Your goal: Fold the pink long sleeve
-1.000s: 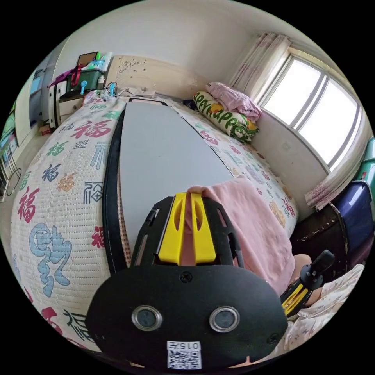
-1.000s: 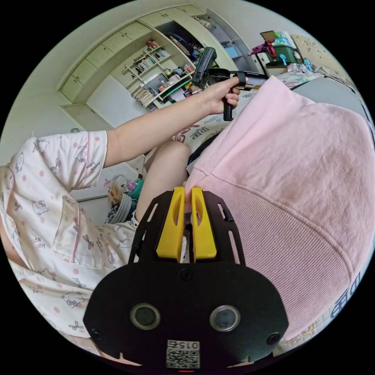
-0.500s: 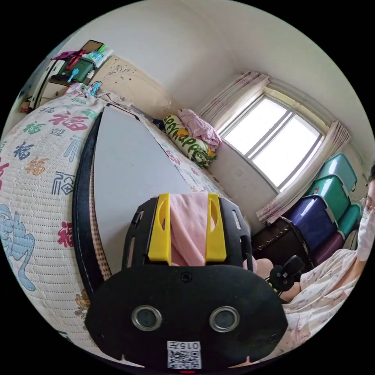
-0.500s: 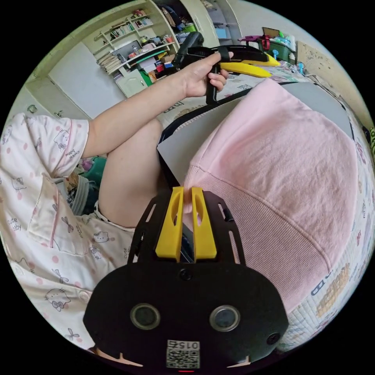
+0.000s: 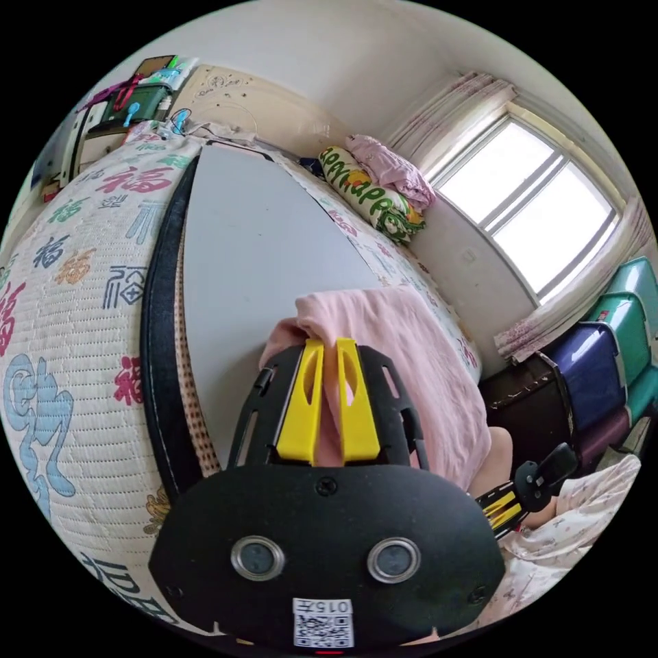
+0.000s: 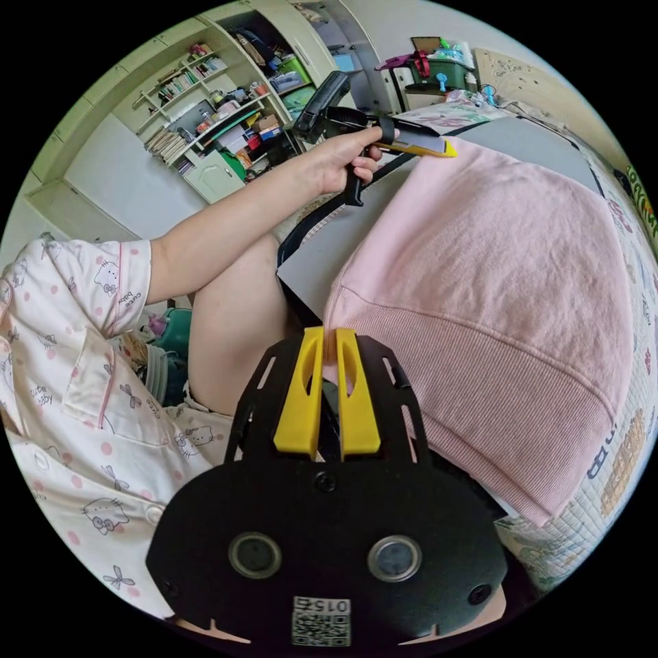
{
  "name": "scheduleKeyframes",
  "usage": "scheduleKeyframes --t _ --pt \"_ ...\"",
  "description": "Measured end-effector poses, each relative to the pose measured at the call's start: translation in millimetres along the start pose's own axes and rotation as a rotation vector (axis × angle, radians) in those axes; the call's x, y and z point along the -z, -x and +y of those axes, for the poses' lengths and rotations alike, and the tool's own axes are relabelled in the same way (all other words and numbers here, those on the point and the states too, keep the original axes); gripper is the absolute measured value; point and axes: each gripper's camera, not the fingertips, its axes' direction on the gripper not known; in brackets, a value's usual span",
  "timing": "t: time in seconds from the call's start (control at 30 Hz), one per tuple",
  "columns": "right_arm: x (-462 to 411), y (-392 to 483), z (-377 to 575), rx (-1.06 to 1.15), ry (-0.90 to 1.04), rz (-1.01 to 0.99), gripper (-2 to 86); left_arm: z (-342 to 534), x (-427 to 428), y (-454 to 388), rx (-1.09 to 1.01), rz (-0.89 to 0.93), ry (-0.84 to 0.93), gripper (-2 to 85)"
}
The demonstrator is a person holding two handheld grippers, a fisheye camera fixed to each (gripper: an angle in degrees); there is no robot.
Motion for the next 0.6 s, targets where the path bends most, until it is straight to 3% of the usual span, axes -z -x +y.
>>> scheduleKeyframes --t 0.2,0.33,0.47,0.6 --pt "4.9 42.5 3.5 0.145 0.020 0.068 2.6 15.7 9.5 -32.4 -0.054 -0.043 -0.092 0.7" --pt "-8.0 60.4 0.1 0.202 0.100 0.111 2.9 24.3 2.4 -34.3 -0.048 -0.085 -0.046 0.8" --pt "-51.6 60.9 -11.2 0.149 0.178 0.159 4.1 24.8 -29.5 -14.4 0.044 -0.063 0.044 2.0" --pt "-49.4 74.9 -13.2 0.137 0.164 0.164 5.5 27.6 -25.8 -12.7 0.080 -0.045 -0.005 4.7"
